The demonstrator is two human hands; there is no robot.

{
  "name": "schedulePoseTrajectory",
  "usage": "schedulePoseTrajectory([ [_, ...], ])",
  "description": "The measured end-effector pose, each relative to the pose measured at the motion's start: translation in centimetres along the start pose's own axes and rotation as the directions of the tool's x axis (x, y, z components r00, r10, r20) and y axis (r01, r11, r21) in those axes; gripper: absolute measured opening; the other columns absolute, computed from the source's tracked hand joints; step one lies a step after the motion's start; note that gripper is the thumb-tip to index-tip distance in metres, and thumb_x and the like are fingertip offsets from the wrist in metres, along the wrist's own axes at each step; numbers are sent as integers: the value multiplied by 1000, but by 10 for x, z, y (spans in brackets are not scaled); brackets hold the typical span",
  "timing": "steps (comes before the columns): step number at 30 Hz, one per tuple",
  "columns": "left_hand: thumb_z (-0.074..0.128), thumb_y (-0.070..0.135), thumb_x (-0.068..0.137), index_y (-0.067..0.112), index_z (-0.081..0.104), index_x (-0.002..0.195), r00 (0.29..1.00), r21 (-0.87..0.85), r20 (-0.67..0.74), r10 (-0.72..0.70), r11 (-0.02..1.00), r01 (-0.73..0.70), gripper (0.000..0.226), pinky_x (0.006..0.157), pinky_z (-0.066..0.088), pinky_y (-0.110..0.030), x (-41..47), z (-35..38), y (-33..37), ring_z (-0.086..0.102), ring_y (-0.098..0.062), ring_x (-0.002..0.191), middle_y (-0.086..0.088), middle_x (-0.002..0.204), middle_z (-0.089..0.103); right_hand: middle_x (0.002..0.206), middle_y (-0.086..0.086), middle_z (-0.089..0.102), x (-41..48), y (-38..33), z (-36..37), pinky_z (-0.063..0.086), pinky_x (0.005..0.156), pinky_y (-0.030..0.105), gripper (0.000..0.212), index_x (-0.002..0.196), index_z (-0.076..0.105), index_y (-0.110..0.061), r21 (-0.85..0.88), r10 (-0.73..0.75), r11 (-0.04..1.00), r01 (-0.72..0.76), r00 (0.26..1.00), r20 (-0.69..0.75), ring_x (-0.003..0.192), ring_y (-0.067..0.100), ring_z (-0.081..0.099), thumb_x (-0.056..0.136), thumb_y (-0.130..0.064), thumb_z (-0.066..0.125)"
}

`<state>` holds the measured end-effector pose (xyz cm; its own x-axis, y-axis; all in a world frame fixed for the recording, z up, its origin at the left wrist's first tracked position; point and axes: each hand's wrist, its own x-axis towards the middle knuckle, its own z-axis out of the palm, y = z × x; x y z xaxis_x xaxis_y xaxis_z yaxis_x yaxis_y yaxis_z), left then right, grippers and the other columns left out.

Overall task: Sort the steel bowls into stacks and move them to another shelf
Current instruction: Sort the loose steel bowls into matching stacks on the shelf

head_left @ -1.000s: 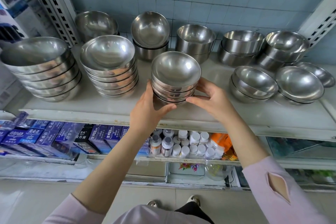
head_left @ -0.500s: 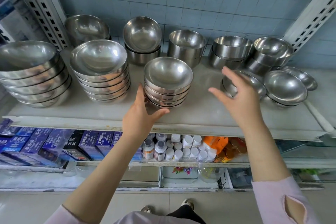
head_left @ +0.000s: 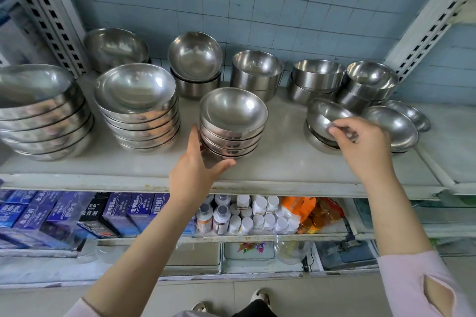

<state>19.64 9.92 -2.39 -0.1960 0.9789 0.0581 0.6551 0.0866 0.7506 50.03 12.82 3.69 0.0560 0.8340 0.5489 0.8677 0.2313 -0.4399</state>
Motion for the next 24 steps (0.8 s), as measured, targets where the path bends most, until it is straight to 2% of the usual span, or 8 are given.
schedulePoseTrajectory([
  [2,58,79,58,29,9,153,1000,6,-16,5,1000,-5,118,91,48,-42,1,1,0,57,-24,122,-2,134,59,89,-3,73,4,-19,-4,50,87,49,7,91,75,-11,14,-102,995,103,992,-72,81,16,62,87,-14,70],
  [4,65,73,63,29,9,153,999,8,-28,17,1000,-17,114,90,47,-41,1,2,-1,56,-24,123,-1,133,60,91,-10,69,9,-44,-7,45,89,32,9,91,75,-10,60,-177,981,185,977,-118,84,3,55,89,-16,69],
  [6,68,68,68,29,10,153,999,9,-32,31,999,-30,111,89,47,-39,1,2,-2,55,-23,124,0,134,59,93,-13,66,14,-70,-6,40,85,21,10,90,76,-10,107,-250,957,268,955,-158,84,0,53,88,-17,69],
  [9,69,67,69,28,10,154,998,19,-40,39,999,-39,110,89,46,-38,1,1,-1,54,-24,124,-1,135,58,93,-13,66,14,-102,3,45,82,28,7,88,76,-8,141,-369,909,392,915,-162,85,5,55,87,-13,71],
  [13,69,67,70,27,10,154,998,48,-39,40,998,-39,110,86,45,-37,1,2,1,53,-25,123,-3,134,58,95,-5,74,9,-123,20,48,84,39,8,91,77,-11,163,-471,863,478,878,-84,87,24,62,87,-16,72],
  [16,68,67,71,26,11,154,998,58,-43,47,997,-44,109,85,46,-37,1,2,1,53,-26,121,-4,132,59,97,-4,75,7,-126,31,48,86,35,9,93,77,-12,182,-489,856,484,872,-17,91,24,62,88,-17,72],
  [24,67,67,71,24,11,154,999,58,-28,46,997,-45,109,84,46,-38,0,-1,3,53,-27,121,-6,131,59,96,-5,75,0,-123,45,49,85,33,7,91,78,-13,192,-486,860,472,874,30,91,22,62,87,-17,73],
])
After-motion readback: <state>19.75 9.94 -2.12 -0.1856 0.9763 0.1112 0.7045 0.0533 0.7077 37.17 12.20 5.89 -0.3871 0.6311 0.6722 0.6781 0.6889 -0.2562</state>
